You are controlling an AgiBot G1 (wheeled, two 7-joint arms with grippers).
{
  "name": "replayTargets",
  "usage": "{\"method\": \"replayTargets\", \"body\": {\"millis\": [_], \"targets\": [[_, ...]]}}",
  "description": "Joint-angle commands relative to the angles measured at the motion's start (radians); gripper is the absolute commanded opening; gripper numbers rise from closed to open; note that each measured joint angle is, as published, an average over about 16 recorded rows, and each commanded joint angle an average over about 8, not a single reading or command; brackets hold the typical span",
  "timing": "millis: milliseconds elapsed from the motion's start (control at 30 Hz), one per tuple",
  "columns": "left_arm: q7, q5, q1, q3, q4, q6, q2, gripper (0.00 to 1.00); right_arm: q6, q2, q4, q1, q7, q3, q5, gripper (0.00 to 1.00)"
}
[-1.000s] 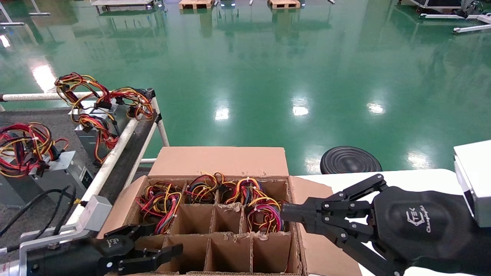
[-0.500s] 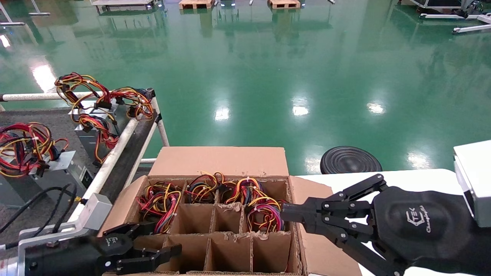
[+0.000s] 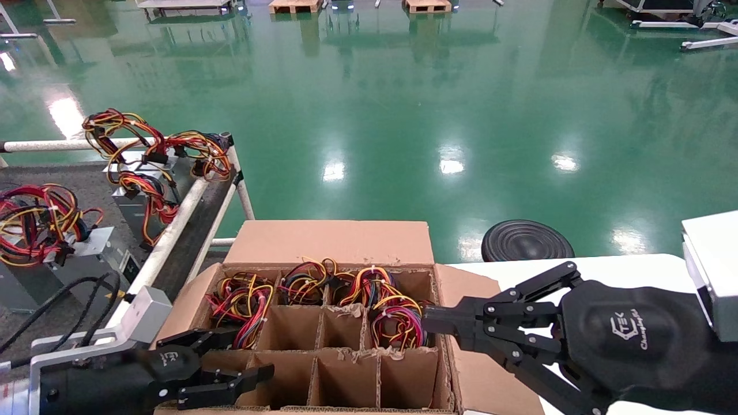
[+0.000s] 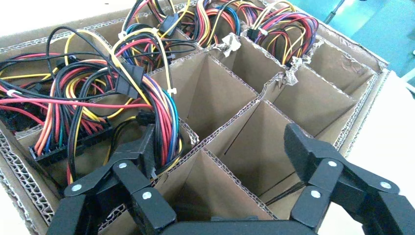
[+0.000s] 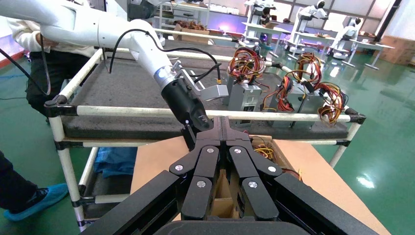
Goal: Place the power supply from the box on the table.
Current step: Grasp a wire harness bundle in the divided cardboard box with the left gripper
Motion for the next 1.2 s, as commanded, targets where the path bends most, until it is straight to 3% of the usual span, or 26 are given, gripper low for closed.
{"method": "replayTargets", "body": {"millis": [33, 1200], "targets": [[-0.001, 0.001, -0.001, 0.000, -0.001, -0.002, -0.001, 0.00, 0.000, 0.000, 0.000, 0.000, 0.000, 0.000, 0.000, 0.00], [-0.031, -0.010, 0.039, -0.011, -0.029, -0.052, -0.020, 0.00, 0.000, 0.000, 0.000, 0.000, 0.000, 0.000, 0.000, 0.00]]}}
